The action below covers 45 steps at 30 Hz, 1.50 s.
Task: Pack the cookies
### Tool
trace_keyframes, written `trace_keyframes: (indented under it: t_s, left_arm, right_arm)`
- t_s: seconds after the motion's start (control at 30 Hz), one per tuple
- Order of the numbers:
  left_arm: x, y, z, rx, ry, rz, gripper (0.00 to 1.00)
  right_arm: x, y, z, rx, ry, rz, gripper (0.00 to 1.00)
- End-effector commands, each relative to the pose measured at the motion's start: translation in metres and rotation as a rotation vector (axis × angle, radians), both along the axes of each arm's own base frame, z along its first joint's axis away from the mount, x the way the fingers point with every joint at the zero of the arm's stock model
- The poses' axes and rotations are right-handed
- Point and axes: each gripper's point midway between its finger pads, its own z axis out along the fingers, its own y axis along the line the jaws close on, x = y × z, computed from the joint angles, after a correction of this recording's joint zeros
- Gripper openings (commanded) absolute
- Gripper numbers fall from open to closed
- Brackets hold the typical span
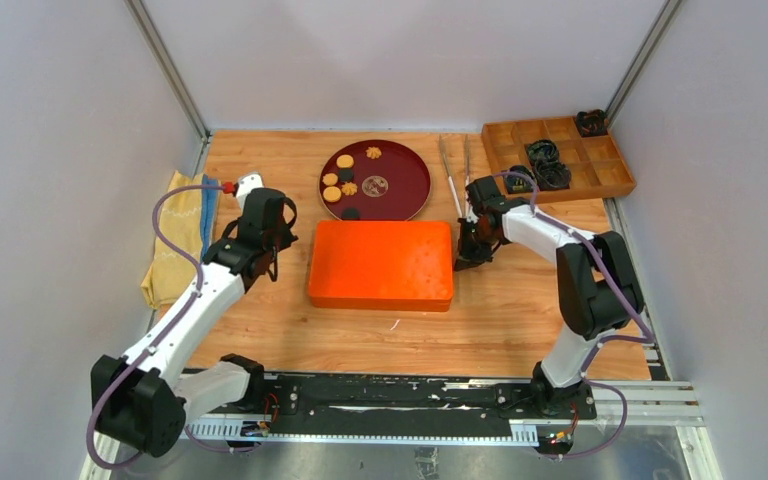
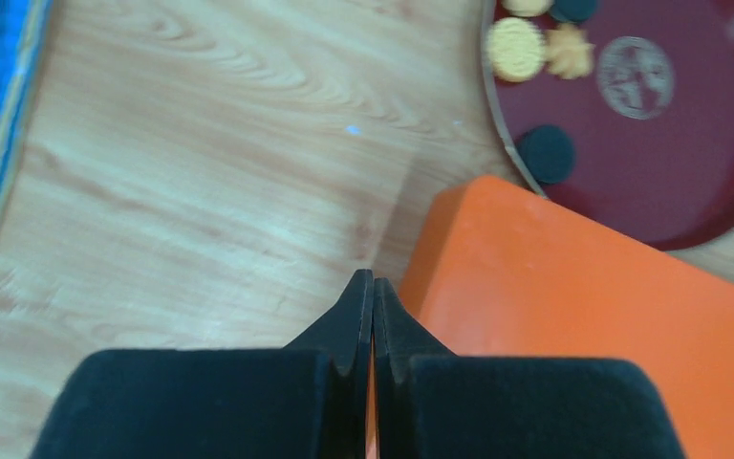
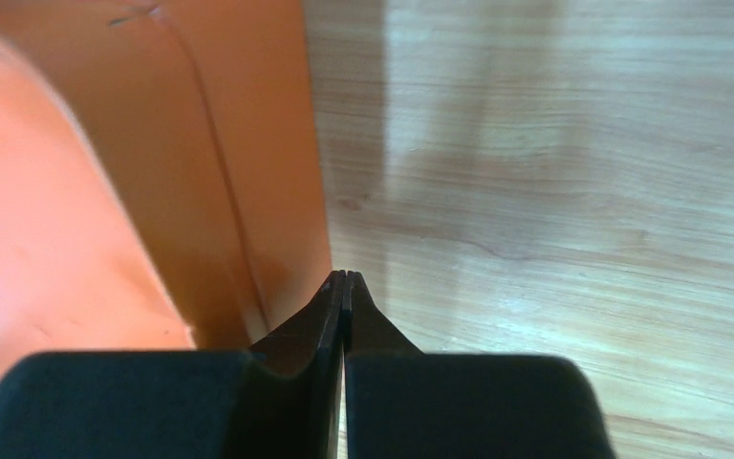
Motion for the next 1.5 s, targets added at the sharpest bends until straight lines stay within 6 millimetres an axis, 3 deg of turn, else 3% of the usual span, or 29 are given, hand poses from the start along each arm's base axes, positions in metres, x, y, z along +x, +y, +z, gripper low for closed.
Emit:
trace_keyframes:
  t_s: [0.0,0.13,0.3,0.43,0.67,0.83,0.97,1.07,1.2,1.37,1.47]
  left_arm:
    - [0.013,-0.042,0.001,-0.098,-0.086,-0.231,0.00]
    - [0.017,-0.081,-0.014,-0.220,-0.066,-0.384,0.00]
    - [0.018,-0.106,-0.037,-0.299,-0.005,-0.482,0.00]
    - [0.011,-0.125,-0.074,-0.386,0.113,-0.524,0.00]
    - [-0.014,-0.133,-0.160,-0.467,0.387,-0.489,0.00]
    - [-0.025,-0.131,-0.185,-0.459,0.466,-0.475,0.00]
    - [-0.021,-0.132,-0.182,-0.455,0.438,-0.488,0.00]
    - [-0.018,-0.133,-0.178,-0.456,0.423,-0.497,0.00]
    - [-0.016,-0.136,-0.174,-0.461,0.414,-0.508,0.00]
    - [-0.011,-0.140,-0.164,-0.470,0.385,-0.527,0.00]
    - [-0.006,-0.142,-0.154,-0.474,0.357,-0.538,0.00]
  right_arm:
    - [0.009,-0.024,0.005,-0.072,-0.022,-0.087,0.00]
    - [0.014,-0.039,0.014,-0.123,-0.067,-0.113,0.00]
    - [0.019,-0.051,0.035,-0.170,-0.142,-0.129,0.00]
    - [0.025,-0.061,0.064,-0.211,-0.225,-0.126,0.00]
    - [0.020,-0.032,0.130,-0.188,-0.406,0.060,0.00]
    - [-0.004,0.005,0.148,-0.176,-0.457,0.201,0.00]
    - [-0.021,0.024,0.142,-0.157,-0.431,0.262,0.00]
    - [-0.032,0.028,0.127,-0.160,-0.388,0.278,0.00]
    - [-0.054,0.032,0.087,-0.138,-0.276,0.295,0.00]
    - [-0.095,0.023,0.017,-0.137,-0.075,0.299,0.00]
    - [-0.109,0.013,-0.002,-0.168,-0.019,0.286,0.00]
